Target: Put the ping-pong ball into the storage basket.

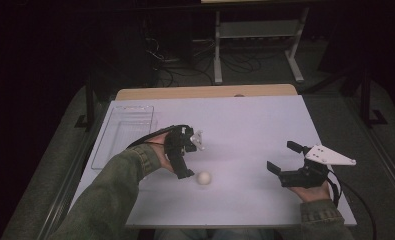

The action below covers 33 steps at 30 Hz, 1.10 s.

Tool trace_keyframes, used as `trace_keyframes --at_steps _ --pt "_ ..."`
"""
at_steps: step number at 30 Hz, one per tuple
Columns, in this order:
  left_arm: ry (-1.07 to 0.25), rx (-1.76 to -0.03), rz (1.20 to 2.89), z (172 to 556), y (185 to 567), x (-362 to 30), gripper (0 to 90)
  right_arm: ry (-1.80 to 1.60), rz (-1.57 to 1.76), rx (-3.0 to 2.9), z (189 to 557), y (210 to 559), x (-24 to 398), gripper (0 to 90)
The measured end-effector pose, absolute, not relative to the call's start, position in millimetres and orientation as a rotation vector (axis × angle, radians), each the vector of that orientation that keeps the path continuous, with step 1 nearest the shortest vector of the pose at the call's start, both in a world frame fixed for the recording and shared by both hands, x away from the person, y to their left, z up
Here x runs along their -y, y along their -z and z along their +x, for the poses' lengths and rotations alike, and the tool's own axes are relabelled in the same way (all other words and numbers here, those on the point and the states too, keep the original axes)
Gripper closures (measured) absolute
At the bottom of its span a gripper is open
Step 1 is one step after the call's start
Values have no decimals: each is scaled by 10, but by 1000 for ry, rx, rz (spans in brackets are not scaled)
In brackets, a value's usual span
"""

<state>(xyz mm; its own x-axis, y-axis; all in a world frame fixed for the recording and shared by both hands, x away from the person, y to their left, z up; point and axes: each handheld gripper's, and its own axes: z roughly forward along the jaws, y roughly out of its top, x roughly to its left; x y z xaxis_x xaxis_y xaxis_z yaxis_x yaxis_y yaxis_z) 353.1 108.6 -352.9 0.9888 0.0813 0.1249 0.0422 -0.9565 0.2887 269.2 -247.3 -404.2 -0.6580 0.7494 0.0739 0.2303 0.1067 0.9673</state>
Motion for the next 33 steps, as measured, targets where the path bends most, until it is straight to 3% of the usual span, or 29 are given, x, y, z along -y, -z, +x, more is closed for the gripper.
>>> trace_keyframes --at_steps 33 --pt "-134 46 2970 3465 3782 -693 11 -1572 949 -1959 2691 4045 2470 0"
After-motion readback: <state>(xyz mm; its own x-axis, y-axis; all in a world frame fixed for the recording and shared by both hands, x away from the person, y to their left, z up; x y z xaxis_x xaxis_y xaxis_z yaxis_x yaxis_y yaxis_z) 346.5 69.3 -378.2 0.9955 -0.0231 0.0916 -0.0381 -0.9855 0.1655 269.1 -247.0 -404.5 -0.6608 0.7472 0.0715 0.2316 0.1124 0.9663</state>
